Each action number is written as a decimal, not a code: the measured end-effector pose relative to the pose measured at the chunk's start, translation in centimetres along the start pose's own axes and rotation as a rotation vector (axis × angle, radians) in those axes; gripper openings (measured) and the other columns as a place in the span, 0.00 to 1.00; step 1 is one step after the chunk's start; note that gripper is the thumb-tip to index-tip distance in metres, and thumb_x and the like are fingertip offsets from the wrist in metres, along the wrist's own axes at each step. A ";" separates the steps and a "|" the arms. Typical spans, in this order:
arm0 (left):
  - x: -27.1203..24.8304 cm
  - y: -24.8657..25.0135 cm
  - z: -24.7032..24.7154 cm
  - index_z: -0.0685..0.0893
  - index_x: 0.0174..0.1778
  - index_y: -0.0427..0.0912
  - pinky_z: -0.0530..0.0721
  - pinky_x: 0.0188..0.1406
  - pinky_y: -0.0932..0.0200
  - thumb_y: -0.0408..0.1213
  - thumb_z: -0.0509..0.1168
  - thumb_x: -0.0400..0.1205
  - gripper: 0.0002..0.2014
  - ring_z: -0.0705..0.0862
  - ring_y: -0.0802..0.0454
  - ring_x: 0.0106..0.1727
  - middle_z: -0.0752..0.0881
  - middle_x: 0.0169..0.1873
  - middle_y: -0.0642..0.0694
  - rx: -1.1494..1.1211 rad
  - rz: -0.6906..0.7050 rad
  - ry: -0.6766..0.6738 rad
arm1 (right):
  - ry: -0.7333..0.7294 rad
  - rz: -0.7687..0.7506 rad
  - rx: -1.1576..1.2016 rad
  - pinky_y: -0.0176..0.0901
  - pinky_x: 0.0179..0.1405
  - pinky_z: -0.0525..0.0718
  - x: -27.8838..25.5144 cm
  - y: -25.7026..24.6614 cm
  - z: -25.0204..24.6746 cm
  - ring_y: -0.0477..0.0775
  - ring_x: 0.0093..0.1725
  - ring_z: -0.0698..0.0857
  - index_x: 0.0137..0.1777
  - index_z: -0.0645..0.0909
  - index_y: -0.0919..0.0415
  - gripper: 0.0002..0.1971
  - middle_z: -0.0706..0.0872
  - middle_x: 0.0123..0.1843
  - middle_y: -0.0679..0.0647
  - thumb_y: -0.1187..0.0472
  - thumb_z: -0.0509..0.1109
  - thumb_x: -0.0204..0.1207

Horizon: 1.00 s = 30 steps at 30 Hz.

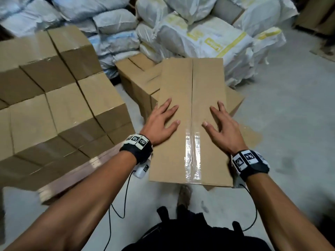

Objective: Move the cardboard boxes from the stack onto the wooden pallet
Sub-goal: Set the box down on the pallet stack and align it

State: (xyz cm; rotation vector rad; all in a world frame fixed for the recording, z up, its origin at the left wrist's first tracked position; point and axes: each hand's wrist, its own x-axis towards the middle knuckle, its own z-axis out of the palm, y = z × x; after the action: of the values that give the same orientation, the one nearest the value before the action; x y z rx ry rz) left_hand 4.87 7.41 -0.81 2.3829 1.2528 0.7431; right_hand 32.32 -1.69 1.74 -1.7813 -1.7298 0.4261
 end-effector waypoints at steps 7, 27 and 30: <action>-9.7 -7.3 -7.5 0.64 0.89 0.63 0.52 0.91 0.36 0.64 0.60 0.87 0.33 0.51 0.42 0.93 0.51 0.92 0.63 0.069 -0.316 0.075 | -0.236 -0.172 0.049 0.55 0.85 0.59 3.2 -8.7 9.3 0.52 0.91 0.60 0.90 0.64 0.39 0.36 0.48 0.94 0.35 0.31 0.66 0.84; -5.2 -25.6 -17.0 0.74 0.86 0.50 0.55 0.92 0.43 0.55 0.67 0.86 0.31 0.61 0.55 0.90 0.62 0.91 0.50 0.139 -0.618 0.329 | -0.579 -0.461 0.134 0.45 0.81 0.58 27.6 -20.8 26.4 0.46 0.90 0.58 0.88 0.68 0.39 0.34 0.52 0.94 0.36 0.33 0.69 0.83; -2.7 -28.9 -17.5 0.76 0.85 0.50 0.55 0.92 0.45 0.52 0.69 0.86 0.30 0.63 0.53 0.89 0.64 0.90 0.48 0.132 -0.618 0.341 | -0.575 -0.490 0.121 0.46 0.82 0.60 31.5 -21.2 28.7 0.47 0.90 0.61 0.87 0.68 0.40 0.36 0.53 0.94 0.39 0.31 0.69 0.82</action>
State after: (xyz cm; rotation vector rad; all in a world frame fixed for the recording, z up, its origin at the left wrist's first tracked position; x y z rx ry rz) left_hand -25.64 22.12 -2.64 1.8199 2.0925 0.8927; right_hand 0.94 34.06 -1.11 -1.1458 -2.3858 0.8587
